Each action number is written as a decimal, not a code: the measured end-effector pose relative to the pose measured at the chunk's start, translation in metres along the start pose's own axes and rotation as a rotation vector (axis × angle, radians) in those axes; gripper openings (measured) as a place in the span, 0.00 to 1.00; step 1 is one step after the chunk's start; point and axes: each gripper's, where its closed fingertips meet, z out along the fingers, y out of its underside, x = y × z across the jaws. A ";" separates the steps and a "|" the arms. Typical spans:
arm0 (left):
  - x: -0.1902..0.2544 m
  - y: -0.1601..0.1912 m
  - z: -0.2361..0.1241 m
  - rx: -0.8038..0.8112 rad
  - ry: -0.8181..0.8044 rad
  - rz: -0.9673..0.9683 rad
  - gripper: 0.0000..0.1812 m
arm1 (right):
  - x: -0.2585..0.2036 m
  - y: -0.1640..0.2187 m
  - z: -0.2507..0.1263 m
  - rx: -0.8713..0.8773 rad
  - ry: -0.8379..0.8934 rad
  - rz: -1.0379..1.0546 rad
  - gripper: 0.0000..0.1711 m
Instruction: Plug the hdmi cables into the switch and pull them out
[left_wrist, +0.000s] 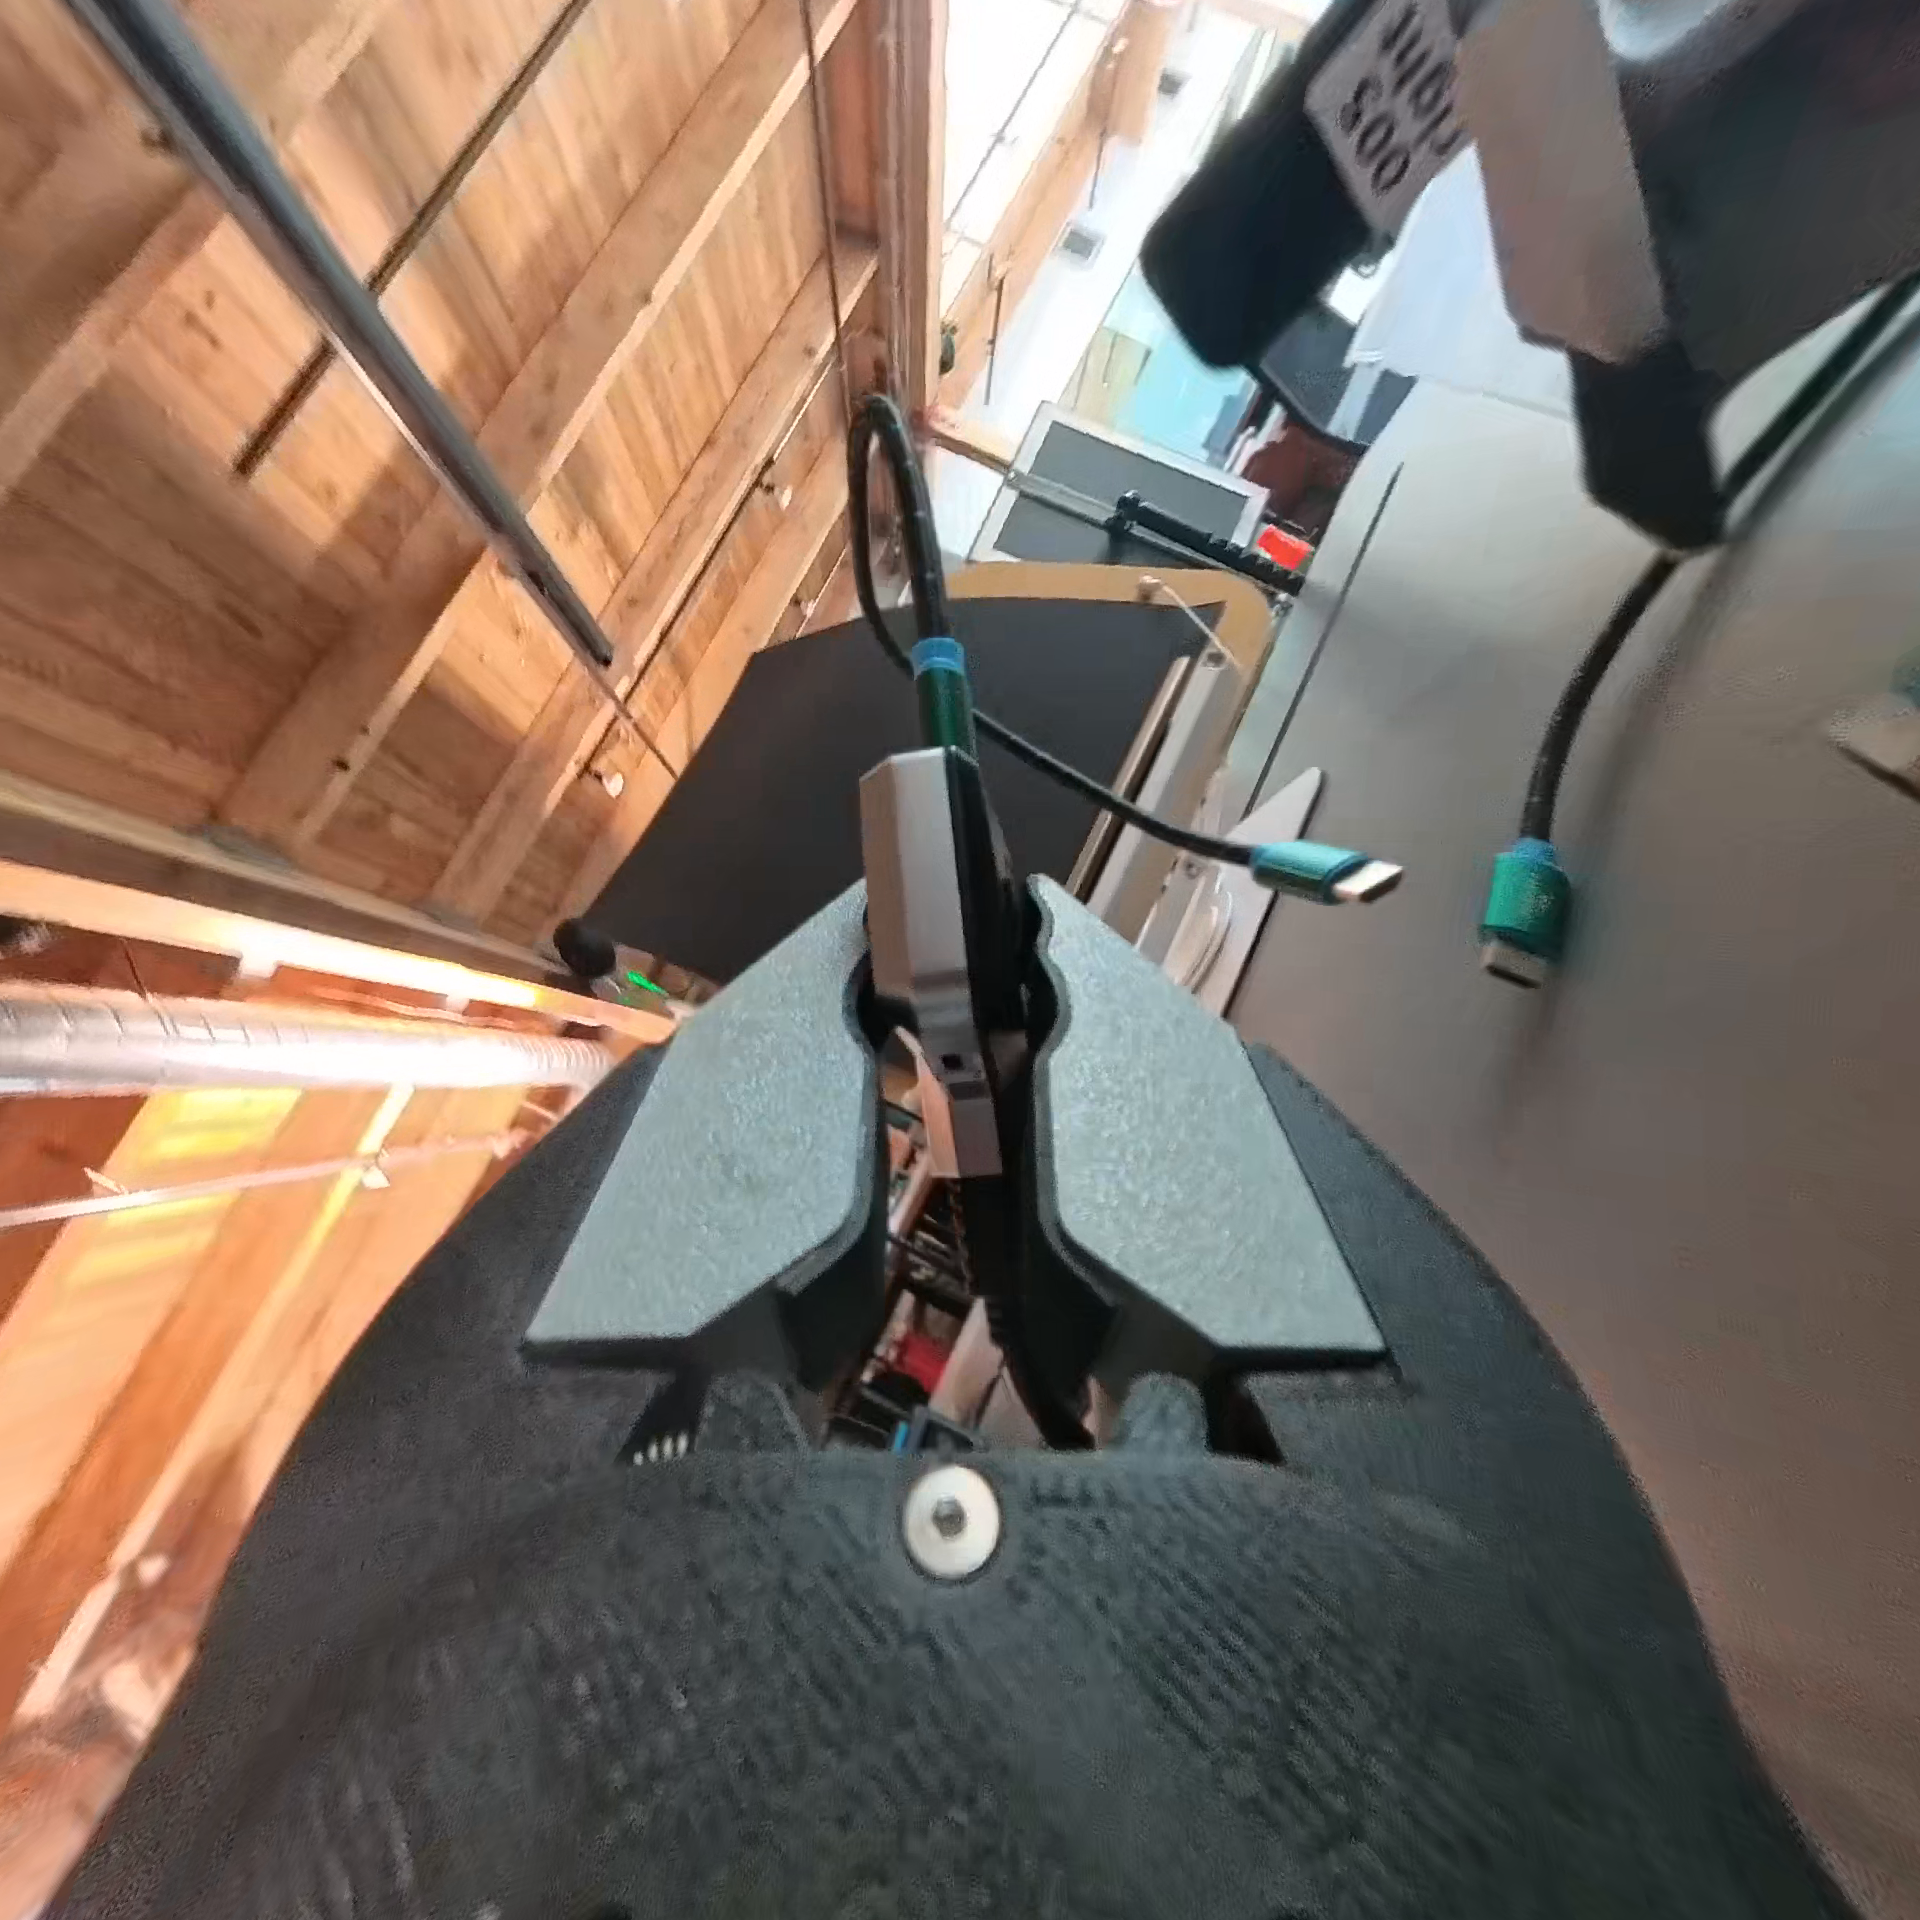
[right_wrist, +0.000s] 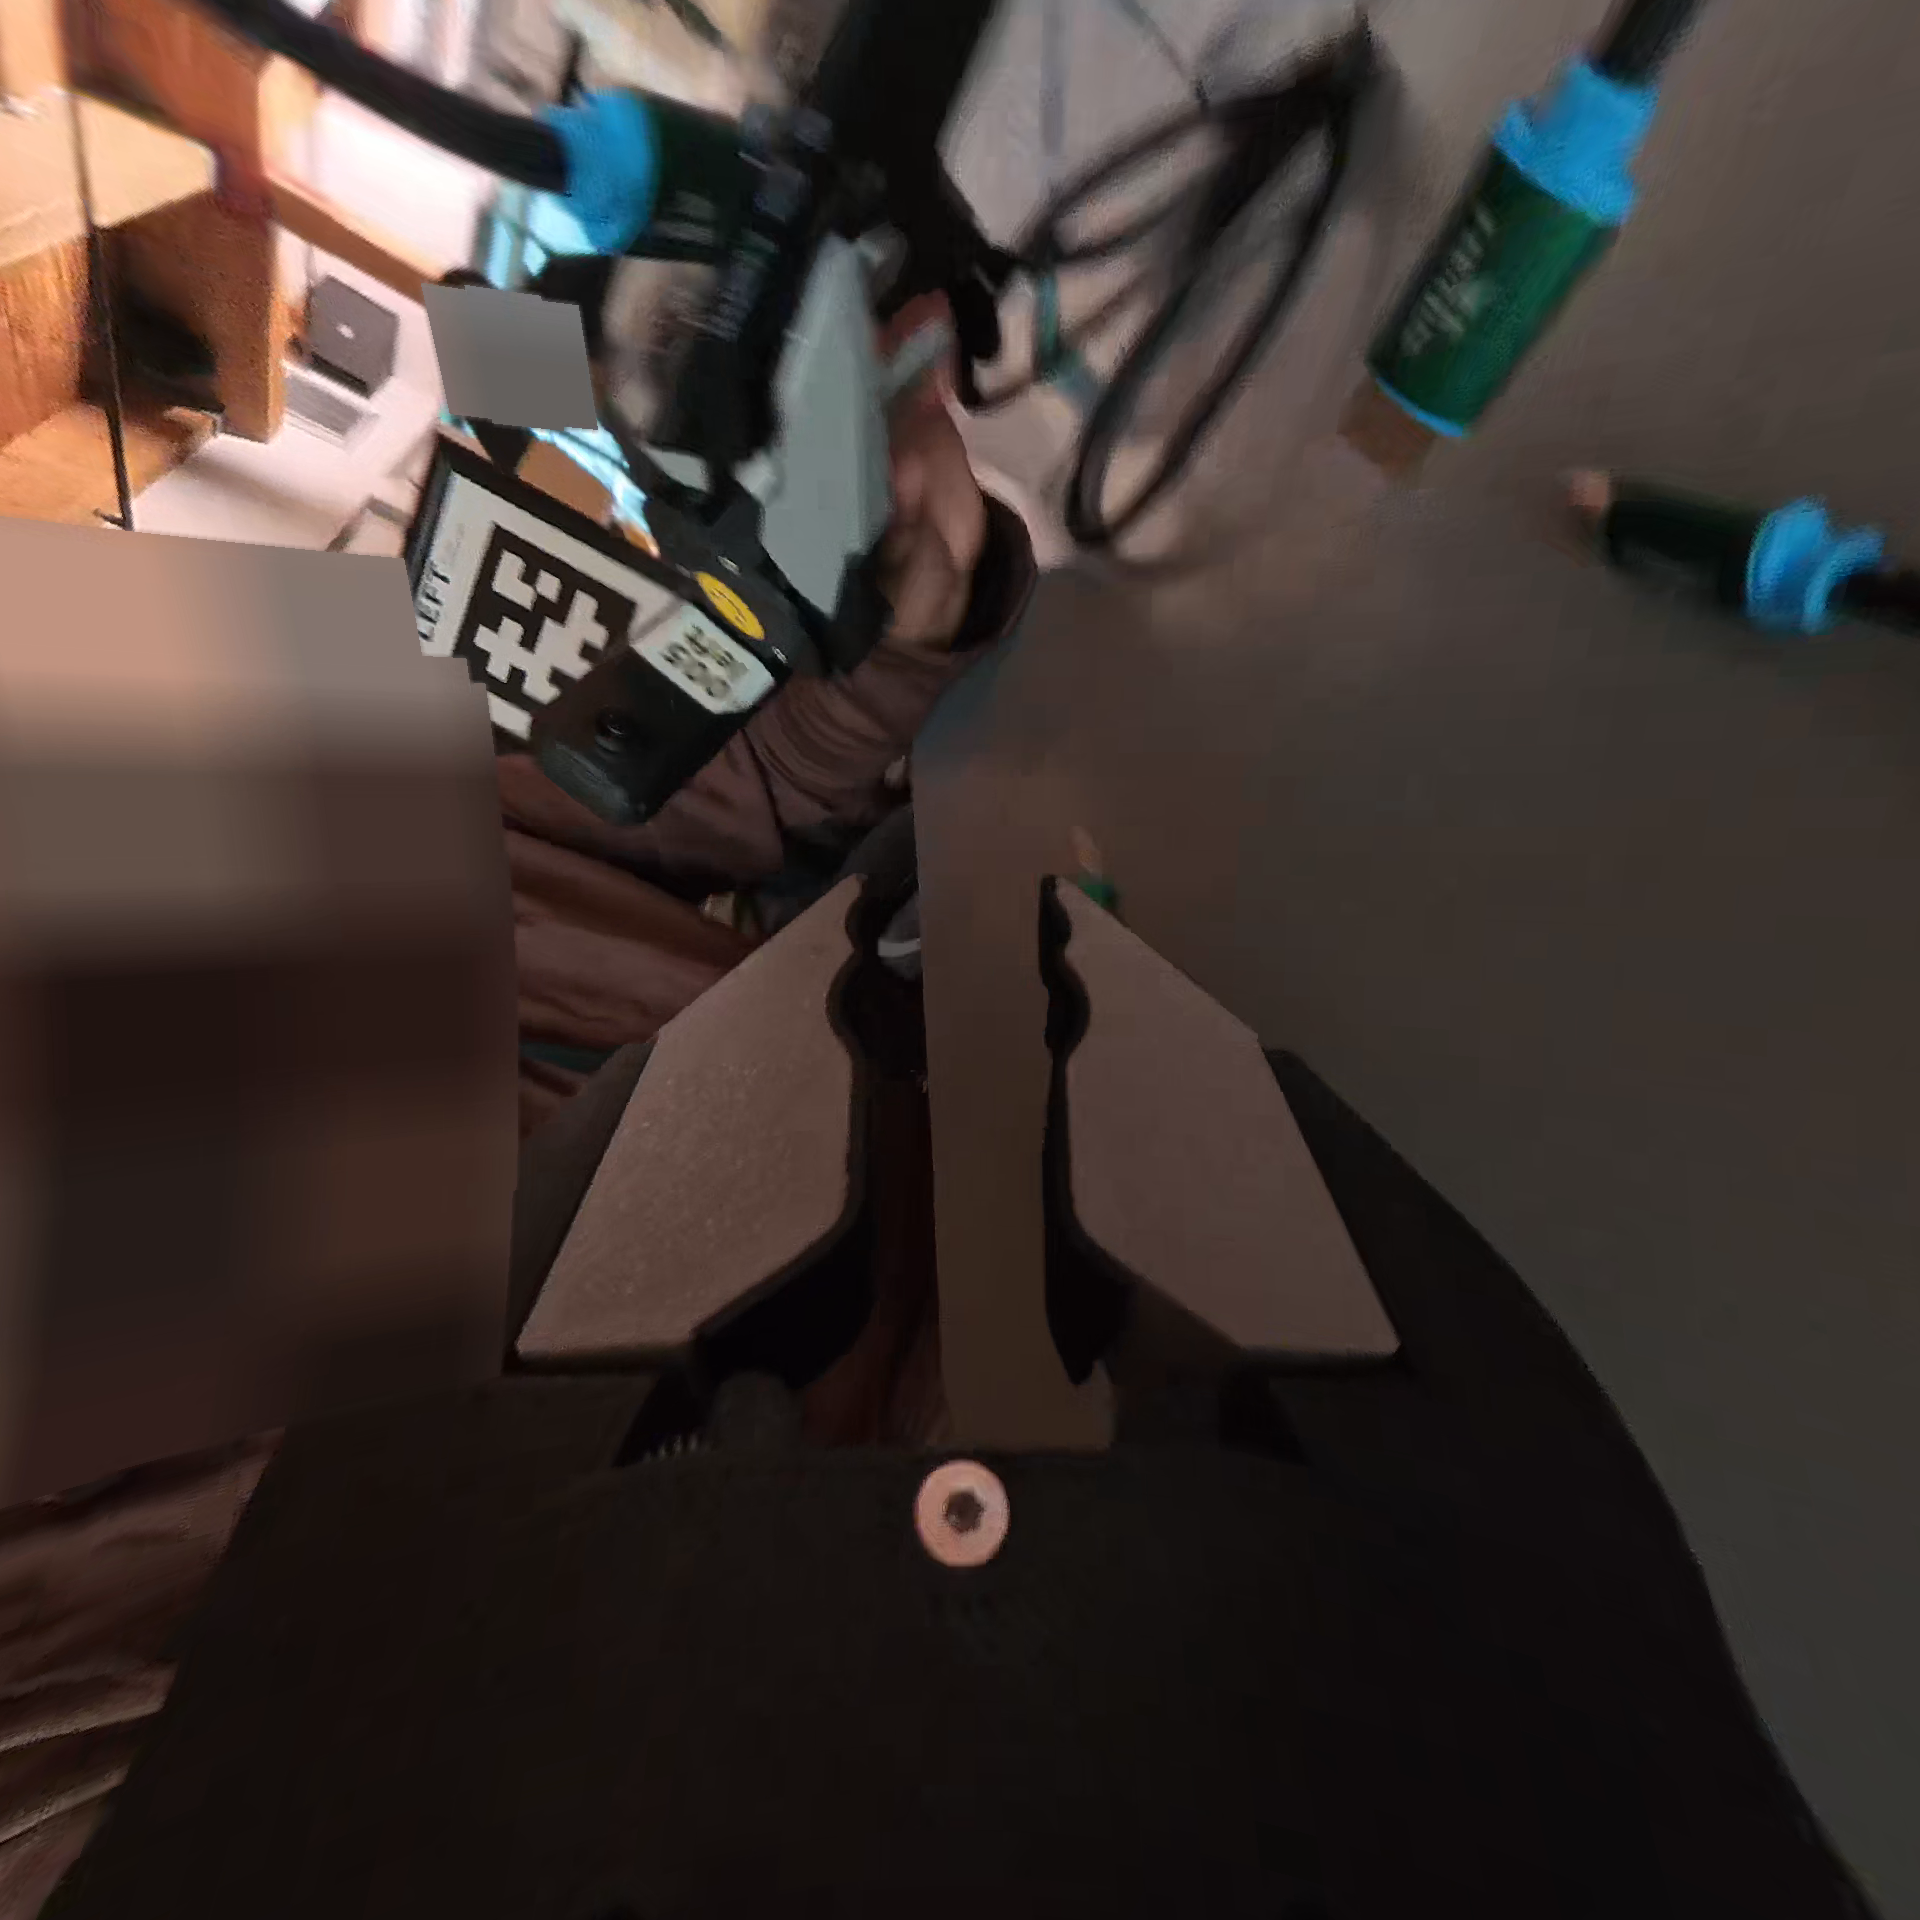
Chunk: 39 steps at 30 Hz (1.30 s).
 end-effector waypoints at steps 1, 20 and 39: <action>-0.003 0.003 0.001 -0.014 -0.008 -0.032 0.12 | -0.009 -0.010 -0.002 0.065 -0.007 -0.077 0.17; 0.002 0.026 0.005 -0.083 0.076 -0.196 0.12 | 0.121 -0.057 -0.039 -0.157 0.889 -0.594 0.27; 0.032 0.045 0.019 -0.214 0.318 -0.404 0.12 | 0.046 -0.082 -0.036 -0.044 1.290 -1.284 0.03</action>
